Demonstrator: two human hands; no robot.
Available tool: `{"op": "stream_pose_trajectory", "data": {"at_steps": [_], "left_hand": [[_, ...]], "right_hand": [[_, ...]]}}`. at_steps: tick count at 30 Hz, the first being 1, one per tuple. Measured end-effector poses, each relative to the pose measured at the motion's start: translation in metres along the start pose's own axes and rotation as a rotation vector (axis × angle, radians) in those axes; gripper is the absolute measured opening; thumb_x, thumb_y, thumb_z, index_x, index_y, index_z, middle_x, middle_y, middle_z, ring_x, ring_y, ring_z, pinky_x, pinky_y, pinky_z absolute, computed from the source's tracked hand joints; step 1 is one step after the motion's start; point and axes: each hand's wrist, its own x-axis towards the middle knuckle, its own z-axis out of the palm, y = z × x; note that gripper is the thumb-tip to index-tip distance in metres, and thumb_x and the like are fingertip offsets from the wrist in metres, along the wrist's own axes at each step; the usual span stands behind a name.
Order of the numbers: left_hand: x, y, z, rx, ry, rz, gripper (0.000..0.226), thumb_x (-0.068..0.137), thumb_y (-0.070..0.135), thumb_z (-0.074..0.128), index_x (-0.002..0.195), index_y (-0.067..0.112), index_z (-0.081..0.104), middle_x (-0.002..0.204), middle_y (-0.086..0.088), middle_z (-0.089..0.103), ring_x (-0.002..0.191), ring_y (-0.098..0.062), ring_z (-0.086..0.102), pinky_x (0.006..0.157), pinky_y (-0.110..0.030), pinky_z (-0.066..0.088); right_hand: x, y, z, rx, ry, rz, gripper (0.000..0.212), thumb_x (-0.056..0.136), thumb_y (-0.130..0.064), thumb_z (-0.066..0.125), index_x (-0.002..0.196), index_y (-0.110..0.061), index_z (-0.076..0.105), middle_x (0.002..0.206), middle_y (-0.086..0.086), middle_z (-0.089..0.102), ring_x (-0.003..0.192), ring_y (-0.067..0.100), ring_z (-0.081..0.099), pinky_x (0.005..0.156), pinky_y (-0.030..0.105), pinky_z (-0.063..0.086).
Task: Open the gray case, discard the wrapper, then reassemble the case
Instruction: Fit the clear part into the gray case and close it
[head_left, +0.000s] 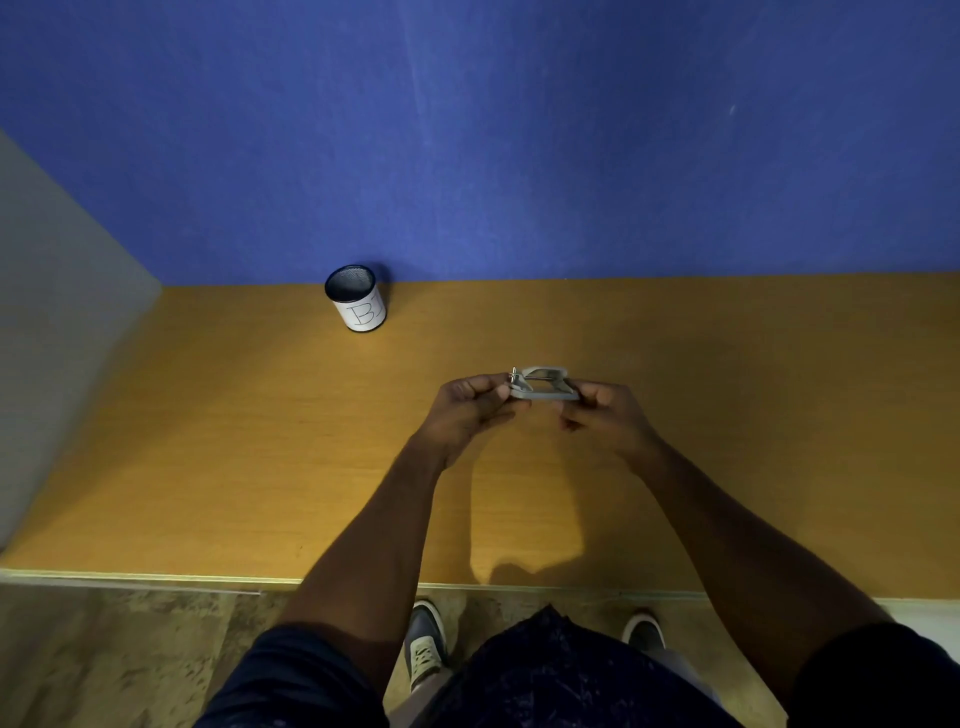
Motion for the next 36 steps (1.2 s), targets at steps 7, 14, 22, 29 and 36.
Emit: {"op": "stream_pose_trajectory", "data": {"at_steps": [7, 14, 22, 29, 36], "left_hand": [[0.007, 0.006, 0.016, 0.320, 0.160, 0.207, 0.021, 0.093, 0.005, 0.068, 0.109, -0.008, 0.072, 0.074, -0.006, 0.076, 0.067, -0.014, 0.066, 0.065, -0.030, 0.058], [0.011, 0.009, 0.019, 0.384, 0.174, 0.247, 0.027, 0.082, 0.000, 0.078, 0.107, -0.007, 0.073, 0.109, -0.017, 0.075, 0.105, -0.028, 0.071, 0.088, -0.041, 0.061], [0.010, 0.010, 0.027, 0.662, 0.272, 0.279, 0.010, 0.084, 0.008, 0.077, 0.091, 0.012, 0.072, 0.087, -0.012, 0.075, 0.051, -0.011, 0.061, 0.052, -0.030, 0.052], [0.008, 0.005, 0.027, 0.735, 0.301, 0.345, 0.009, 0.087, 0.009, 0.074, 0.094, 0.005, 0.071, 0.099, -0.007, 0.068, 0.061, -0.015, 0.063, 0.050, -0.031, 0.054], [0.006, -0.001, 0.027, 0.552, 0.278, 0.260, 0.002, 0.088, 0.010, 0.075, 0.088, 0.008, 0.073, 0.087, -0.006, 0.073, 0.069, -0.017, 0.068, 0.056, -0.027, 0.056]], "right_hand": [[-0.005, 0.015, 0.003, -0.354, 0.034, -0.118, 0.028, 0.095, -0.024, 0.064, 0.075, -0.006, 0.068, 0.060, 0.011, 0.067, 0.048, 0.017, 0.060, 0.050, 0.027, 0.048], [-0.011, 0.021, 0.002, -0.244, -0.002, -0.062, 0.041, 0.094, -0.030, 0.065, 0.070, 0.003, 0.064, 0.058, 0.020, 0.065, 0.044, 0.019, 0.055, 0.048, 0.027, 0.045], [-0.007, 0.012, 0.006, -0.479, 0.051, -0.150, 0.030, 0.082, -0.039, 0.077, 0.080, -0.010, 0.070, 0.072, 0.007, 0.069, 0.063, 0.021, 0.065, 0.059, 0.033, 0.051], [-0.005, -0.008, 0.010, -0.321, 0.262, -0.378, 0.026, 0.083, -0.026, 0.078, 0.103, -0.010, 0.072, 0.095, 0.001, 0.072, 0.084, 0.009, 0.067, 0.070, 0.022, 0.054], [-0.002, -0.009, 0.010, -0.146, 0.215, -0.258, 0.007, 0.087, -0.019, 0.075, 0.089, -0.012, 0.075, 0.081, -0.004, 0.072, 0.074, 0.007, 0.065, 0.067, 0.029, 0.051]]}}
